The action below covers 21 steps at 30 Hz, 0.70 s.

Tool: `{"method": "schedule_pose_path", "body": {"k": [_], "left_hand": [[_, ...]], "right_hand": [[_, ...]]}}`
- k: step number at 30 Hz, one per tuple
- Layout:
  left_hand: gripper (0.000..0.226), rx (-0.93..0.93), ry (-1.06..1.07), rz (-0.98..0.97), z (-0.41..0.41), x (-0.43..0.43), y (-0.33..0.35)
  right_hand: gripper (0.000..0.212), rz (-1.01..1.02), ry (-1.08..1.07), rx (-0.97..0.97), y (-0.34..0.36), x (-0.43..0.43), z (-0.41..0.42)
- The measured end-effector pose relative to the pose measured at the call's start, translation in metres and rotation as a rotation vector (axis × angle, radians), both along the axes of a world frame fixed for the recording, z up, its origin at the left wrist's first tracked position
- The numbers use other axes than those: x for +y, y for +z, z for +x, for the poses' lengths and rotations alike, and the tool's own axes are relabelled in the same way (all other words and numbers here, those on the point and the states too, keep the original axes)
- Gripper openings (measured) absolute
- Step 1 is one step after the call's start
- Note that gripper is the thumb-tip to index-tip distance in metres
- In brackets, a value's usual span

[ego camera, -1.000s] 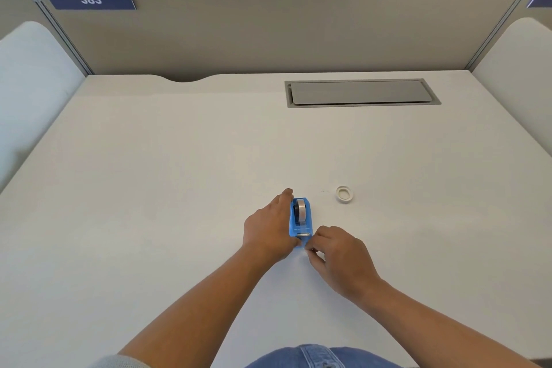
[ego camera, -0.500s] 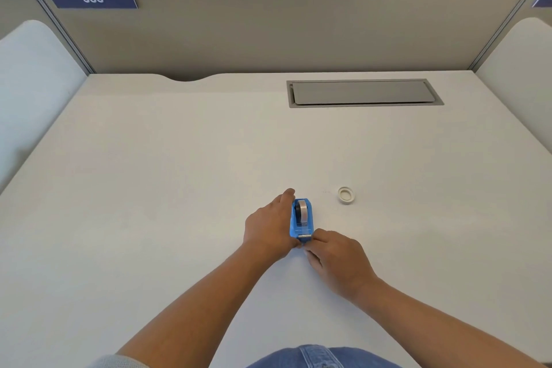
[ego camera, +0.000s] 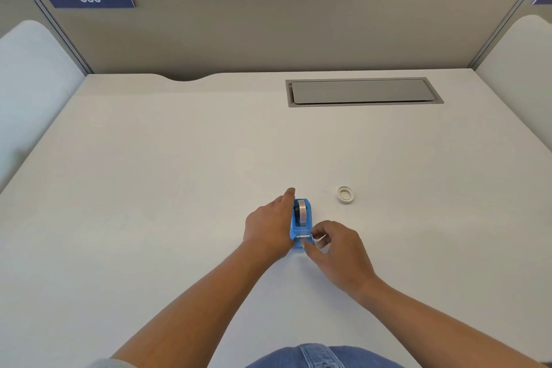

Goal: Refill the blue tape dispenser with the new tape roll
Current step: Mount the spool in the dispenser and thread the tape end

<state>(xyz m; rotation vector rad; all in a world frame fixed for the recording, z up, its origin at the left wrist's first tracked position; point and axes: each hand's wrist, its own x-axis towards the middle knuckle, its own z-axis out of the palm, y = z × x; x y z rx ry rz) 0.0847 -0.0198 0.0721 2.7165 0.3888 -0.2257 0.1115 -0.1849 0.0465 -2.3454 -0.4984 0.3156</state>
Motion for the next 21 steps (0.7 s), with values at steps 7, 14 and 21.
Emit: {"method": "schedule_pose_path", "body": {"k": [7, 14, 21], "left_hand": [[0.088, 0.014, 0.002, -0.002, 0.0, 0.007, -0.003], [0.087, -0.008, 0.01, -0.042, 0.0, 0.007, -0.006], [0.087, -0.023, 0.013, -0.038, -0.001, 0.006, -0.008]], "right_hand": [[0.02, -0.005, 0.008, -0.015, -0.003, 0.007, 0.008], [0.033, -0.065, 0.067, 0.004, -0.004, 0.01, 0.015], [0.043, -0.13, 0.141, 0.001, -0.004, 0.017, 0.017]]}}
